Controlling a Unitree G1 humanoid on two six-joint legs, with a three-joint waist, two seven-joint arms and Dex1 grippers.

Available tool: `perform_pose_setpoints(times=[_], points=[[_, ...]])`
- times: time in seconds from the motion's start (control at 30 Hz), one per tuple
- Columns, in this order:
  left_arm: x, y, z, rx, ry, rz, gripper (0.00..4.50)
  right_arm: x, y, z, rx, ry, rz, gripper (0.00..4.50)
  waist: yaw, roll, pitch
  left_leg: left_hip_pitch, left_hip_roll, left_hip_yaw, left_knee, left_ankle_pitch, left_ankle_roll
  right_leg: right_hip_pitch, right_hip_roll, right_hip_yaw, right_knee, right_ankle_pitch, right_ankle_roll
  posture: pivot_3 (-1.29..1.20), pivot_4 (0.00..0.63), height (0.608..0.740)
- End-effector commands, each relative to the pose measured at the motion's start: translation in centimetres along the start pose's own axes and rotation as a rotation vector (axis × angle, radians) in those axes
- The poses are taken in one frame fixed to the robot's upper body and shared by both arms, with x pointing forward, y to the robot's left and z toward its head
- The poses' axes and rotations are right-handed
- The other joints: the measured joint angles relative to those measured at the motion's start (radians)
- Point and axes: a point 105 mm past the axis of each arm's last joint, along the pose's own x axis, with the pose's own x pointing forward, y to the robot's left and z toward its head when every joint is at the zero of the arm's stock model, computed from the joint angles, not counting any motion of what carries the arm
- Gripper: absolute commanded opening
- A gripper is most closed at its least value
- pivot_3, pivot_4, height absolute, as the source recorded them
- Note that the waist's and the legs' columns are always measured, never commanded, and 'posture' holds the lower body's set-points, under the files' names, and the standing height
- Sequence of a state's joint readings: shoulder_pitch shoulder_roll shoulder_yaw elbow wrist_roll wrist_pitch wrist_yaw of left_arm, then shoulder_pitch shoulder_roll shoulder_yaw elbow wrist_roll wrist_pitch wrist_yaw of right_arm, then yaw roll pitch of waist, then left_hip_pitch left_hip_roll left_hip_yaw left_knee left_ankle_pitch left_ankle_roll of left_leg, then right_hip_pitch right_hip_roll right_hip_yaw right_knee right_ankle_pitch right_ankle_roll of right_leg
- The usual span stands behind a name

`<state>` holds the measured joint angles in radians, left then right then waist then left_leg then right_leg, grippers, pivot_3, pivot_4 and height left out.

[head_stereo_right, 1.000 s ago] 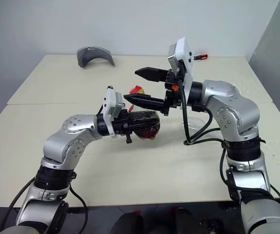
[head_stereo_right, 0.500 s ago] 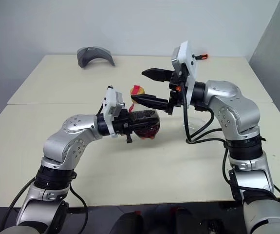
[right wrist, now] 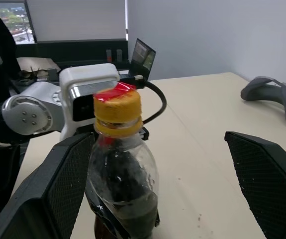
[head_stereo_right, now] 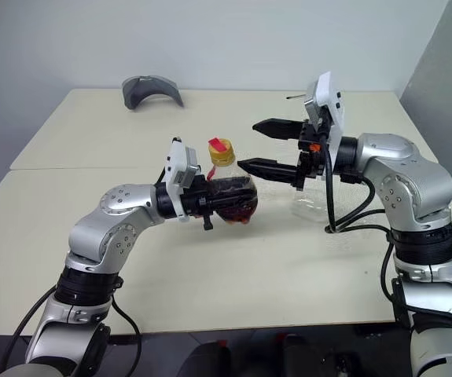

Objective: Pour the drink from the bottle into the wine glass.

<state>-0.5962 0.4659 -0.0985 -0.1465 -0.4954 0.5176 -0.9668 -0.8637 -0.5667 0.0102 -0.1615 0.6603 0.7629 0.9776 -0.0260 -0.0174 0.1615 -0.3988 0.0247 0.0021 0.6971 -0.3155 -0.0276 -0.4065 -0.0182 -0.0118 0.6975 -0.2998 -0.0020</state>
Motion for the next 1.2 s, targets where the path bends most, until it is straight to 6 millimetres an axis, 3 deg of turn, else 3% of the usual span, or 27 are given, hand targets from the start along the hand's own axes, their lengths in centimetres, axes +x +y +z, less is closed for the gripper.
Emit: perform_pose_setpoints(times=[0.03, 0.33, 0.67, 0.9, 1.2], points=[[0.1, -0.2, 1.7, 0.058, -0.05, -0.016, 0.98, 0.7, 1.0, 2.0, -0.045, -0.067, 0.034, 4.48, 0.0, 0.0, 0.0, 0.0, 0.0, 0.0, 0.0, 0.0, 0.0, 0.0, 0.0, 0.0, 0.0, 0.0, 0.0, 0.0, 0.15, 0.74], [0.4, -0.4, 1.8, 0.059, -0.055, -0.026, 0.98, 3.5, 1.0, 2.9, -0.059, -0.139, 0.049, 4.48, -0.001, 0.0, 0.0, 0.0, 0.0, 0.0, 0.0, 0.001, -0.001, 0.0, 0.0, 0.0, 0.0, 0.0, 0.0, 0.0, 0.15, 0.74], [0.1, -0.4, 1.9, 0.06, -0.054, -0.014, 0.98, 3.8, 0.0, 2.3, -0.082, -0.132, 0.024, 4.48, 0.0, 0.0, 0.0, 0.0, 0.0, 0.0, 0.0, 0.001, -0.001, 0.0, 0.0, 0.0, 0.0, 0.0, 0.0, 0.0, 0.15, 0.74], [0.1, -0.2, 1.9, 0.062, -0.055, -0.006, 0.98, 2.7, -0.8, 1.8, -0.09, -0.103, -0.014, 4.48, 0.0, 0.0, 0.0, 0.0, 0.0, 0.0, 0.0, 0.001, -0.001, 0.0, 0.0, 0.0, 0.0, 0.0, 0.0, 0.0, 0.15, 0.74], [0.1, -0.3, 1.9, 0.059, -0.054, -0.007, 0.98, -0.5, -1.7, 0.9, -0.097, -0.018, -0.07, 4.48, 0.001, 0.0, 0.0, 0.0, 0.0, 0.0, 0.0, 0.0, -0.001, 0.0, 0.0, 0.0, 0.0, 0.0, 0.0, 0.0, 0.15, 0.74]])
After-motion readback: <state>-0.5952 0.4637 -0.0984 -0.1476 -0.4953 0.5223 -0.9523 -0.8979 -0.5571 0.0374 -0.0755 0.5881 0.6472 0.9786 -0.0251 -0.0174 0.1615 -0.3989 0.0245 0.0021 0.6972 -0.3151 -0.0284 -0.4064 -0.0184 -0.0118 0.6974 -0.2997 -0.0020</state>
